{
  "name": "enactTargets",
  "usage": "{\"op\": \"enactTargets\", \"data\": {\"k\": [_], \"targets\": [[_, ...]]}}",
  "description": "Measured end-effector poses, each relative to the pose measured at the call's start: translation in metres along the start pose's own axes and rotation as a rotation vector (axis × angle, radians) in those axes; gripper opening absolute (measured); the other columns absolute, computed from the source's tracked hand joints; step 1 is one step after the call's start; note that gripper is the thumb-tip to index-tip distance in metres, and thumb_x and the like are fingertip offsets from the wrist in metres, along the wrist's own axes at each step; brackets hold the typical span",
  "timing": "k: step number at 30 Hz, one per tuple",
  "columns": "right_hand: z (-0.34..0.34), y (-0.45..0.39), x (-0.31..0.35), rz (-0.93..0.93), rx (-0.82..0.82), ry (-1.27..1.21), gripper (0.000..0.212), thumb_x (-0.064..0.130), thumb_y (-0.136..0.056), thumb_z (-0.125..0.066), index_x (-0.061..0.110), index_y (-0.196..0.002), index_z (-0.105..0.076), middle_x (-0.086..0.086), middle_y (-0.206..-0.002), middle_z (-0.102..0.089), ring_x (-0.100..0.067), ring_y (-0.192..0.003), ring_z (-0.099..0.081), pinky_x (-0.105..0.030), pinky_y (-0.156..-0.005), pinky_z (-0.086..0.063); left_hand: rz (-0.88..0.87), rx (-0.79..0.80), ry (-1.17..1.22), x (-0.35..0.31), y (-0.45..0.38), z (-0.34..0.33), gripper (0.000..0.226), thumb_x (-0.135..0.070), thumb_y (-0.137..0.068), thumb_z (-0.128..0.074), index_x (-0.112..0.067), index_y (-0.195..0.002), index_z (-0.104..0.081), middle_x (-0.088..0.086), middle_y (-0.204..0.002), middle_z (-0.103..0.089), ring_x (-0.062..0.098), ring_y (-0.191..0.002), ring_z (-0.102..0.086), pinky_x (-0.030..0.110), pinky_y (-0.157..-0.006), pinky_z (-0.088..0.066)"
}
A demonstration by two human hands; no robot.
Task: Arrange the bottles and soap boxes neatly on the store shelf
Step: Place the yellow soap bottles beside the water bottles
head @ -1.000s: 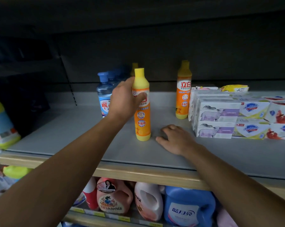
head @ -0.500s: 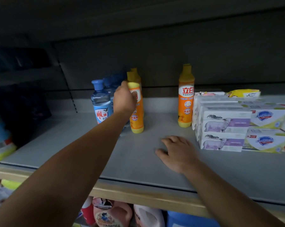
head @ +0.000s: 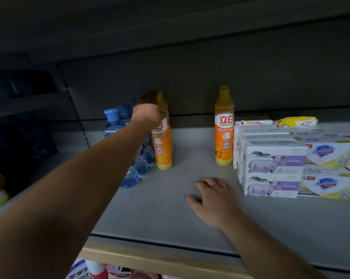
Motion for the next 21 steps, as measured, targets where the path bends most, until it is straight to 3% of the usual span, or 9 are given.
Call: {"op": "enactTargets", "data": {"k": [6,9,14,21], "targets": [[0.001,0.0,0.001,0.001,-0.007,-0.011,0.057,0.058,-0.091,-0.034,0.032,-0.14,-0.043,0.007,-0.147,-0.04,-0.02,-0.138,-0.031,-0.036,-0.115,-0.022,-0.015,-0.033,-0.025,-0.004,-0.016,-0.004,0.043,-0.024,-0.093,-0.06,-0.011,-0.132,-0.048,0.017,-0.127,-0.056,0.036,-0.114,-0.056,0.038,-0.082,-0.044],[0.002,0.001,0.001,0.001,-0.006,-0.013,0.056,0.06,-0.091,-0.034,0.032,-0.138,-0.044,0.009,-0.147,-0.039,-0.019,-0.138,-0.031,-0.036,-0.114,-0.022,-0.049,-0.062,-0.088,-0.005,-0.021,-0.009,0.042,-0.02,-0.094,-0.057,-0.01,-0.134,-0.047,0.02,-0.128,-0.056,0.039,-0.116,-0.055,0.038,-0.081,-0.041],[0.001,0.0,0.001,-0.002,0.006,-0.022,0.056,0.059,-0.091,-0.035,0.032,-0.139,-0.044,0.008,-0.148,-0.038,-0.019,-0.138,-0.029,-0.036,-0.114,-0.022,-0.044,-0.059,-0.113,0.003,-0.026,-0.016,0.051,-0.018,-0.096,-0.055,-0.013,-0.143,-0.037,0.021,-0.135,-0.049,0.038,-0.123,-0.05,0.044,-0.097,-0.044],[0.003,0.001,0.002,-0.01,-0.001,-0.022,0.054,0.059,-0.09,-0.036,0.031,-0.136,-0.046,0.009,-0.144,-0.042,-0.019,-0.136,-0.032,-0.036,-0.112,-0.023,-0.002,-0.011,-0.109,0.009,-0.027,-0.016,0.058,-0.014,-0.093,-0.058,-0.018,-0.144,-0.033,0.019,-0.133,-0.05,0.037,-0.119,-0.053,0.044,-0.094,-0.047]]}}
Point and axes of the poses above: each hand's wrist, its own y-axis away from the middle knuckle, its own z-axis out of the back of the hand, x = y × z, the point moved 9 cm from there along -y, towards the middle knuckle
